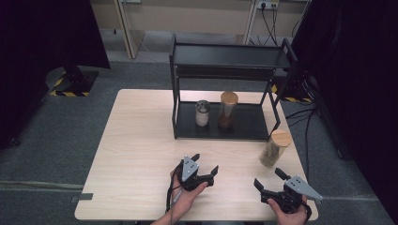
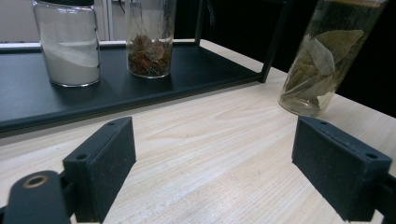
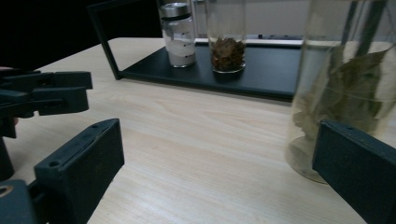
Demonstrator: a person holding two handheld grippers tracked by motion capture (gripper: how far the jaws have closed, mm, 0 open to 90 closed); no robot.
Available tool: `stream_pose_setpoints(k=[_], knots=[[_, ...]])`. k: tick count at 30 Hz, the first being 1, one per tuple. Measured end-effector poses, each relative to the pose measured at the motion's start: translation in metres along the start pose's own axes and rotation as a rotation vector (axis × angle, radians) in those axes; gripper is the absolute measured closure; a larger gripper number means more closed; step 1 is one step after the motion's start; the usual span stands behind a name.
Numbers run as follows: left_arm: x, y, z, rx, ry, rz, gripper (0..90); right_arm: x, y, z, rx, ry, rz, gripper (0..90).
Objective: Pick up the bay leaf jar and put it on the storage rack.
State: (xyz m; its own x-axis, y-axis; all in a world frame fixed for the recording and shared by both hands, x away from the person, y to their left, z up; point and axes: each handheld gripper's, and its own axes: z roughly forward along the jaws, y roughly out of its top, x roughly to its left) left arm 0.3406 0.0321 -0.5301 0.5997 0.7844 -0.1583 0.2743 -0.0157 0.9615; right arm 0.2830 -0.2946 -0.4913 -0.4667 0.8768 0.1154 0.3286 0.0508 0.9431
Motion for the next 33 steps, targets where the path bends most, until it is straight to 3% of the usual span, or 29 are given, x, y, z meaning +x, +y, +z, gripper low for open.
stream_pose_setpoints(k=[15,25,33], knots=[[0.000,0.000,0.000,0.001,0.001,-0.004,13.4,-0.021,0.012,-0.013,-0.055,-0.113,-0.005,2.2],[0.000,0.000,0.000,-0.004,0.003,-0.001,13.5,-0.037,0.034,0.002,-0.078,-0.192,-0.055,3.3],[0.000,0.000,0.000,-0.004,0.002,-0.005,13.5,-0.049,0.049,0.024,-0.074,-0.219,-0.062,7.3]])
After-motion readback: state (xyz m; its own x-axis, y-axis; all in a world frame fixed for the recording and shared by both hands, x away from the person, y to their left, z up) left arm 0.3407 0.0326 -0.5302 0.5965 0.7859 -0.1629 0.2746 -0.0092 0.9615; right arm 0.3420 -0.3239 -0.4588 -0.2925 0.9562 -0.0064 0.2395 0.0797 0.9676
